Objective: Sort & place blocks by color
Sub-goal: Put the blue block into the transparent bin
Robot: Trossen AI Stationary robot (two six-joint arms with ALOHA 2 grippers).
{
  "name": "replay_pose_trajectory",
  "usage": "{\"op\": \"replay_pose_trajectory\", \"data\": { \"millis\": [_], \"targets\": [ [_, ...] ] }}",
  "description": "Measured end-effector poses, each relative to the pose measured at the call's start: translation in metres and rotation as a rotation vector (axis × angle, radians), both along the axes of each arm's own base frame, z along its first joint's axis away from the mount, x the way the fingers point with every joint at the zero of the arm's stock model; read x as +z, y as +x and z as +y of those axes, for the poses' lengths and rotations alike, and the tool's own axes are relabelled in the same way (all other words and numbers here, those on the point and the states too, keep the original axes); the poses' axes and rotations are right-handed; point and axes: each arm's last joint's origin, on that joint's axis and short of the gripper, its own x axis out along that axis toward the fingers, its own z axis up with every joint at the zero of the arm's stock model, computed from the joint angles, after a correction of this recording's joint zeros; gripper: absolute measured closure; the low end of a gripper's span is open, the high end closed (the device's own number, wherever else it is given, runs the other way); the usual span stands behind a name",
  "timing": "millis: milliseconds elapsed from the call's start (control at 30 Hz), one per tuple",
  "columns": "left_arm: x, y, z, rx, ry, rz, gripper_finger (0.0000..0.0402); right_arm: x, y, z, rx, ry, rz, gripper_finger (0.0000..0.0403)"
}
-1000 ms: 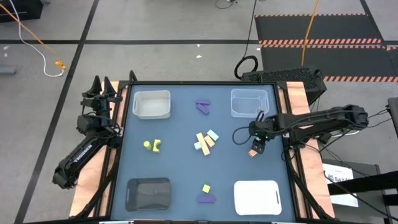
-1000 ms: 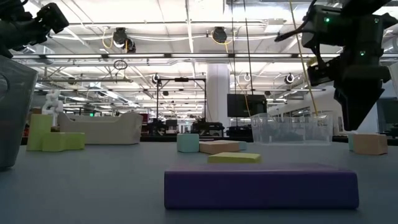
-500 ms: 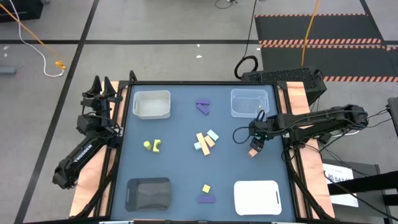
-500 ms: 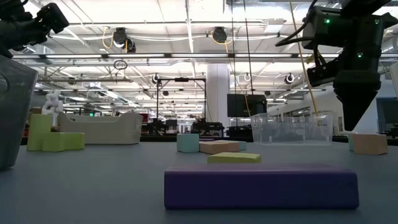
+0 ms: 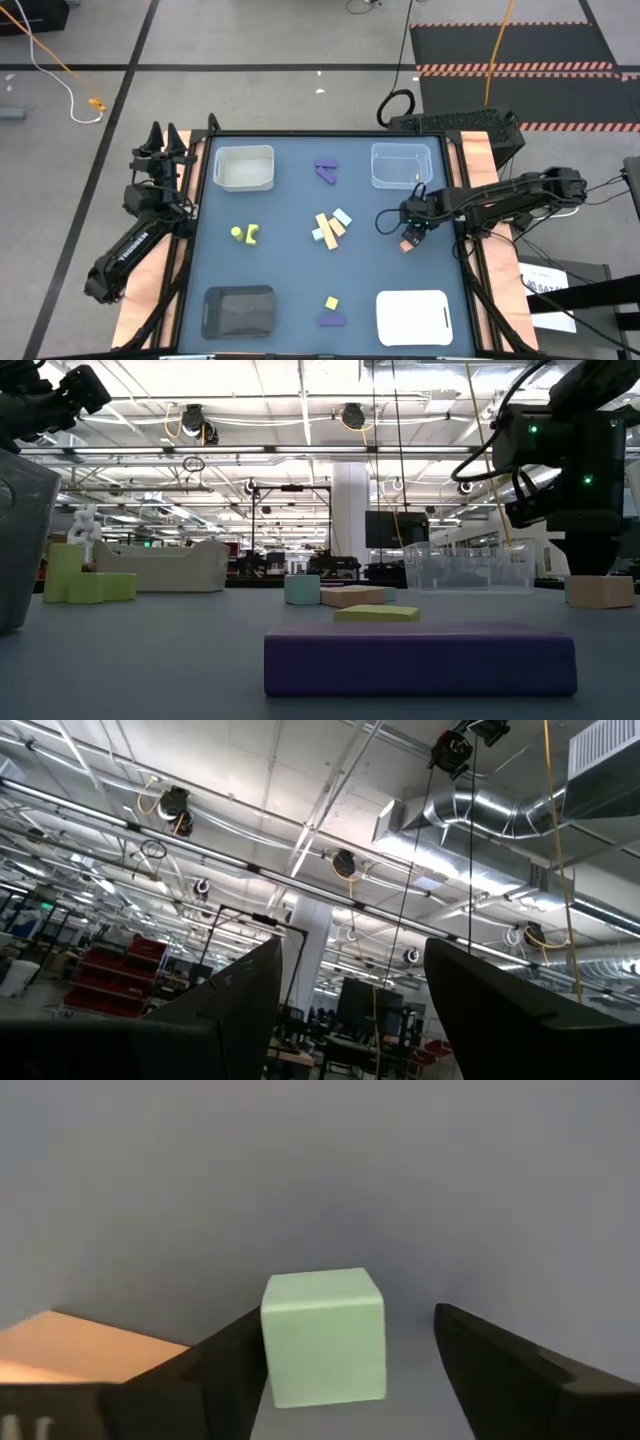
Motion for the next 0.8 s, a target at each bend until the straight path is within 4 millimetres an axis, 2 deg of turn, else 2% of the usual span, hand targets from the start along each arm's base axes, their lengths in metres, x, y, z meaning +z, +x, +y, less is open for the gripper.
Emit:
{"op": "replay_pose_trajectory", "data": {
  "millis": [100,267,433,567,667,800],
  "targets": [
    [0.000,0.000,0.000,0.000,0.000,0.000,0.0158,0.000,0.001,0.000,-0.004,0.003,-0.007,0.0184],
    [0.000,0.000,0.000,0.000,0.000,0.000,0.0158,0.000,0.001,0.000,-0.024,0.012,-0.020,0.0285],
    [0.000,0.000,0.000,0.000,0.000,0.000,0.0158,0.003,0.002,0.001,-0.018,0.028,-0.050,0.0287],
    [0.000,0.000,0.000,0.001,-0.001,0.000,0.0158,0.017,0.008,0.000,0.000,0.006,-0.165,0.0287],
    [0.000,0.000,0.000,0.001,-0.002,0.001,0.0158,0.030,0.018,-0.001,0.006,-0.047,-0.346,0.0287],
    [0.000,0.000,0.000,0.000,-0.002,0.001,0.0158,0.055,0.042,-0.003,0.130,-0.133,-0.713,0.0287]
  ]
}}
